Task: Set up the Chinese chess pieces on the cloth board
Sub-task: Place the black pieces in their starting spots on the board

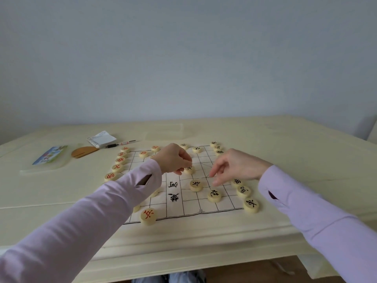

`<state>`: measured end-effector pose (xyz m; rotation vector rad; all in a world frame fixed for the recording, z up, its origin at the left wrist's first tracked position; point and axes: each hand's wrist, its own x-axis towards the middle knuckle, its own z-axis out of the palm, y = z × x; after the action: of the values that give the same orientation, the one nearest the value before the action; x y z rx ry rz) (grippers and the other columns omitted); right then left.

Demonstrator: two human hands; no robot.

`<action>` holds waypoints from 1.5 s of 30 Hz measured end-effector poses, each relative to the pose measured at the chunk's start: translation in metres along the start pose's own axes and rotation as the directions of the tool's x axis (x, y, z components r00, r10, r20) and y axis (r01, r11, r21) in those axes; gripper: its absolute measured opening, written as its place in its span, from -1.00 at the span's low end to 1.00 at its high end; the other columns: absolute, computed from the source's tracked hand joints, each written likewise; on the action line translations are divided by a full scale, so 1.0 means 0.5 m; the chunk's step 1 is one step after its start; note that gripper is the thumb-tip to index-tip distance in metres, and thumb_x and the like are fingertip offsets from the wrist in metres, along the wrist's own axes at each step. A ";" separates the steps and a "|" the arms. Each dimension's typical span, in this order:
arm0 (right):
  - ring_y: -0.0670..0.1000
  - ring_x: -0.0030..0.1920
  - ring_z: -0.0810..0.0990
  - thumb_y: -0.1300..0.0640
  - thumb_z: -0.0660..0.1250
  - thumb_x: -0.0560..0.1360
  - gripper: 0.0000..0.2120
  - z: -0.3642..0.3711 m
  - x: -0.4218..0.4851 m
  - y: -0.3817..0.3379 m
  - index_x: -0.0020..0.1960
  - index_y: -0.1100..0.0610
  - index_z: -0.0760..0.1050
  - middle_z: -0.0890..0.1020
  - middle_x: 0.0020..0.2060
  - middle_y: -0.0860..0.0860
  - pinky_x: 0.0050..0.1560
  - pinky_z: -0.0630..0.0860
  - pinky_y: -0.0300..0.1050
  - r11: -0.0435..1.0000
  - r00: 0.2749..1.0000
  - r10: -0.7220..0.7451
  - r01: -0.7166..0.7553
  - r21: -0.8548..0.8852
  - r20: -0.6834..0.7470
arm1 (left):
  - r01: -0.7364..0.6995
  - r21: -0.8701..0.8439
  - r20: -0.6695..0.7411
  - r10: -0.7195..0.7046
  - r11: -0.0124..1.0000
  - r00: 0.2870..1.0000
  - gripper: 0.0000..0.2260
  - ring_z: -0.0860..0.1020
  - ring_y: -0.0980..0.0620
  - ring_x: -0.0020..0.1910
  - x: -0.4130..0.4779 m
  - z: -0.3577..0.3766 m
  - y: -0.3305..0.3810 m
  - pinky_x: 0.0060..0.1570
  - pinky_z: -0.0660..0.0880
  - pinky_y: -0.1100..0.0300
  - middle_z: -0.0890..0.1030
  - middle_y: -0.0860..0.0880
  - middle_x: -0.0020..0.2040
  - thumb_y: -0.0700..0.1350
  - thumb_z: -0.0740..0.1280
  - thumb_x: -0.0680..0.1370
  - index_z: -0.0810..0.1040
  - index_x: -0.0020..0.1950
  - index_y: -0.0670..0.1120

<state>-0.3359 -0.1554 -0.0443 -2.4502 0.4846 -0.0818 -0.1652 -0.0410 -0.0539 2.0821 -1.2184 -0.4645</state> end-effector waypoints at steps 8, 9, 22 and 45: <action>-0.25 -0.35 0.48 0.08 0.55 0.30 -0.69 0.027 -0.006 -0.030 0.02 0.09 0.64 0.58 -0.31 -0.15 -0.40 0.31 -0.47 0.977 0.988 0.016 0.017 -0.212 0.154 | 0.004 -0.013 0.005 -0.004 1.000 1.000 -0.89 0.54 0.08 -0.30 -0.003 0.006 -0.008 -0.24 0.59 0.28 0.63 -0.12 -0.11 -0.20 0.36 0.51 0.62 0.00 -0.20; -0.23 -0.34 0.47 0.09 0.55 0.30 -0.69 0.027 -0.005 -0.029 0.02 0.09 0.64 0.57 -0.31 -0.14 -0.38 0.31 -0.45 0.976 0.989 0.020 0.013 -0.218 0.147 | 0.005 -0.016 0.006 -0.005 1.000 1.000 -0.89 0.54 0.08 -0.30 -0.004 0.005 -0.009 -0.24 0.58 0.28 0.62 -0.11 -0.12 -0.21 0.36 0.51 0.61 0.00 -0.20; -0.23 -0.30 0.48 0.14 0.45 0.42 -0.83 -0.064 -0.007 0.021 0.01 0.11 0.64 0.53 -0.33 -0.15 -0.26 0.37 -0.42 0.988 0.953 0.062 -0.100 -0.116 -0.297 | -0.006 -0.077 0.031 0.009 0.997 0.999 -0.89 0.54 0.08 -0.32 0.011 0.018 0.024 -0.32 0.57 0.35 0.60 -0.11 -0.17 -0.21 0.35 0.51 0.61 -0.01 -0.21; 0.00 -0.11 0.48 0.16 0.40 0.45 -0.64 -0.110 -0.004 0.154 0.24 0.16 0.51 0.52 -0.07 -0.01 -0.13 0.42 -0.23 0.872 0.894 0.413 -0.443 -0.207 -0.174 | -0.060 -0.038 0.066 0.062 0.997 0.996 -0.87 0.53 0.11 -0.37 0.051 0.074 0.086 -0.45 0.50 0.41 0.59 -0.08 -0.19 -0.21 0.32 0.53 0.60 0.02 -0.21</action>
<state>-0.3721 -0.2428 -0.0461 -2.5161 1.1466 0.0126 -0.2016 -0.0915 -0.0491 2.0077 -1.2994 -0.5282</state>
